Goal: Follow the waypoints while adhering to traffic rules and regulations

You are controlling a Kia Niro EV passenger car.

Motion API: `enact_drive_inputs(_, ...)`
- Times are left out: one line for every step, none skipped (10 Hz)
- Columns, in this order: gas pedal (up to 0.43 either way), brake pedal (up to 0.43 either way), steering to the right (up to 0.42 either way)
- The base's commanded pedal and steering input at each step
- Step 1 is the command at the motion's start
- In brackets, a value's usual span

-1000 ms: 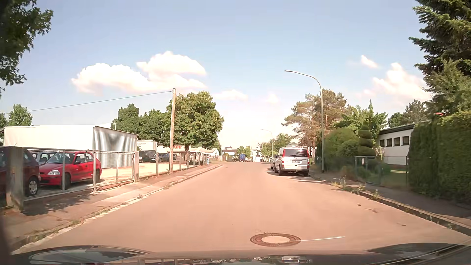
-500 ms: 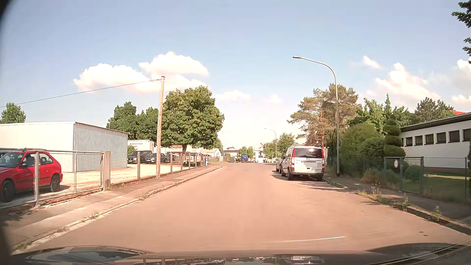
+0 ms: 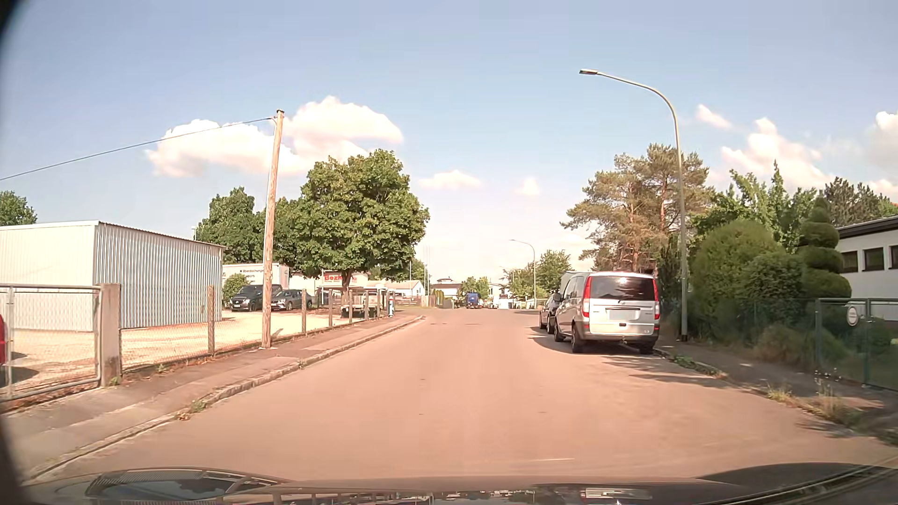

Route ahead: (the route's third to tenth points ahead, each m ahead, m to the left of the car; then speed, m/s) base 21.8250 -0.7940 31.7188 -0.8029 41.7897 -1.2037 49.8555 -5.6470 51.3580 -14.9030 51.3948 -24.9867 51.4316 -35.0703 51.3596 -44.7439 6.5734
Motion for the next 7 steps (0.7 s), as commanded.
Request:
enact_drive_inputs(0.000,0.012,-0.011)
enact_drive_inputs(0.000,0.012,-0.010)
enact_drive_inputs(0.000,0.012,-0.007)
enact_drive_inputs(0.000,0.012,-0.003)
enact_drive_inputs(0.000,0.012,-0.001)
enact_drive_inputs(0.000,0.012,0.002)
enact_drive_inputs(0.000,0.012,0.006)
